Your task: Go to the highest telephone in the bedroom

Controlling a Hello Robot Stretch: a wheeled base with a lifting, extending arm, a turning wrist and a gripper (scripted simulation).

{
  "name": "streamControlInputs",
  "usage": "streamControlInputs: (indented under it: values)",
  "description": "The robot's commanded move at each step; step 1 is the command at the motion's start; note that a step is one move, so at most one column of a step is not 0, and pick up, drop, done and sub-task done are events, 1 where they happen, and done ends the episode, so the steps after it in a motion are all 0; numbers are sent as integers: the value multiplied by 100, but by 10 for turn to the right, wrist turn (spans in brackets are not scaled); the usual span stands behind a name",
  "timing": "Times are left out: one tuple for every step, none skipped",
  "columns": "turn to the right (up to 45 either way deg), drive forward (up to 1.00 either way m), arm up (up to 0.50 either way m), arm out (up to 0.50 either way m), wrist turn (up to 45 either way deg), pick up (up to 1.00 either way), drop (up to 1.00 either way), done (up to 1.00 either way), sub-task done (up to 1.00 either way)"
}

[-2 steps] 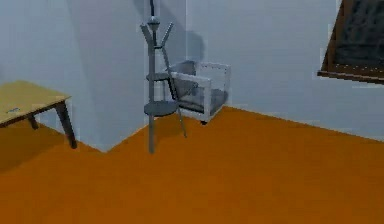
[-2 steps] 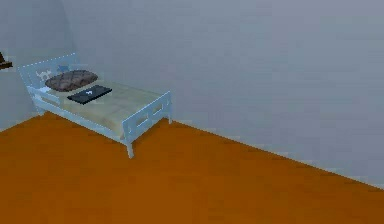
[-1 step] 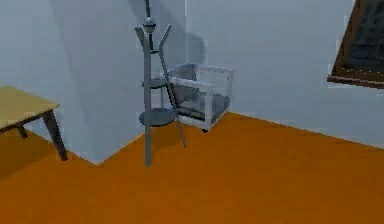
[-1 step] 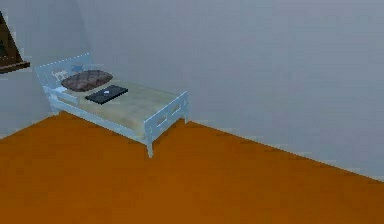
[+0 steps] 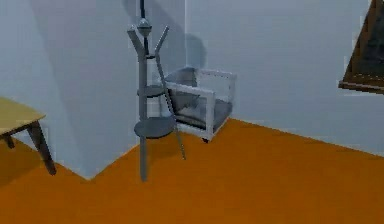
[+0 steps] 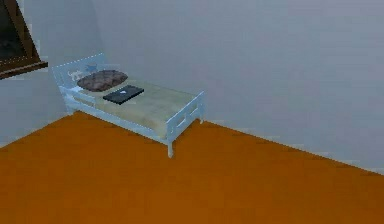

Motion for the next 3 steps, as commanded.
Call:
streamControlInputs:
  values:
    - [180,0,0,0,0,0,0,0,0]
    - [0,100,0,0,0,0,0,0,0]
    - [60,0,0,0,0,0,0,0,0]
